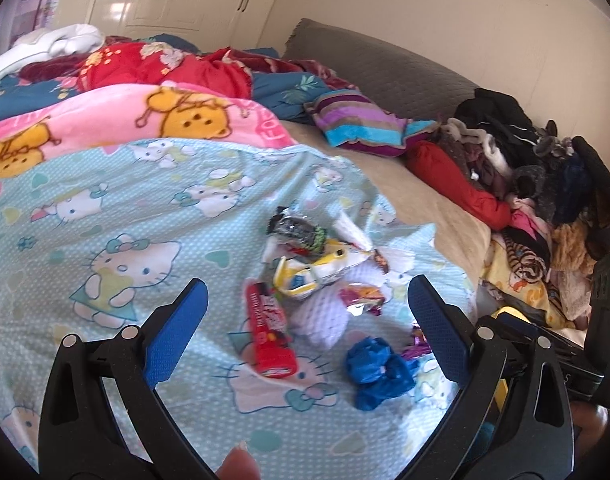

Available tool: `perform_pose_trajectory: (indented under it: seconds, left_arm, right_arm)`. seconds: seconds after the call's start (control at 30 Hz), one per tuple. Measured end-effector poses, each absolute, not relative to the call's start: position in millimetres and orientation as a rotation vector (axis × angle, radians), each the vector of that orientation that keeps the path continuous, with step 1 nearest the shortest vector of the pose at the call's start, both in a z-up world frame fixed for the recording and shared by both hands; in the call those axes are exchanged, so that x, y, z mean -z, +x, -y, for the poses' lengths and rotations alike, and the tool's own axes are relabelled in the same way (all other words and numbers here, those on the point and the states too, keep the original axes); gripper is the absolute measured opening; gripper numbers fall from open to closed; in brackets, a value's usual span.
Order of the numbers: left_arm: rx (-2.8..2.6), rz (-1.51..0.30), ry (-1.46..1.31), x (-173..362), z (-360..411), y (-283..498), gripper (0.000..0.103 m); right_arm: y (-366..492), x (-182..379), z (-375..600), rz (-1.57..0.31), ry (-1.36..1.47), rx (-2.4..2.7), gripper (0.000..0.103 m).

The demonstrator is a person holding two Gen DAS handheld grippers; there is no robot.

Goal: Collect trash
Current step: 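Grasp the red snack tube with the left tool while the right tool grasps a purple wrapper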

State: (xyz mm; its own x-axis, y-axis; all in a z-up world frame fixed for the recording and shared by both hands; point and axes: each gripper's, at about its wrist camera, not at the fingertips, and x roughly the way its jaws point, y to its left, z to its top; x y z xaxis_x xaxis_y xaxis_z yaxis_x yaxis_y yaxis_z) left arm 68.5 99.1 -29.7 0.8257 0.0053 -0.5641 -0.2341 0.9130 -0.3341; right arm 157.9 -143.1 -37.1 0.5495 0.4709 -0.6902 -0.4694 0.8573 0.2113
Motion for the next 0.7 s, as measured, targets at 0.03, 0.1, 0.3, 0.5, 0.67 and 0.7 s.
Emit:
perform_pose_trajectory:
  seconds: [0.03,0.1,0.3,0.5,0.67,0.7]
  left_arm:
    - [-0.138,-0.594,-0.406,32,-101,69,0.092]
    - [-0.154,-0.607,-0.409,36,-105,69,0.092]
    - [-0.176,-0.647,-0.416,51,-113,73,0.092]
    - [-0.163,-0.706,-0.46,68,-114,80,0.084]
    - [-0.133,-0.741,-0.484,80,-108,86,0.073]
    - [-0.13,-0.747,-0.483,81,-107,87,0.072]
  right_arm:
    - [158,39,141,-0.821,0.001,-0.557,0.084]
    - [160,42,135,-0.83,-0.005,-0.558,0.084]
    - [168,51,128,-0.852,-0.014,-0.545,0.084]
    - [180,69,132,-0.906,0.004,-0.503,0.084]
    - [192,88,140,-0.976,0.06,-0.467,0.084]
    - [195,91,141,-0.989,0.073,-0.464,0.084]
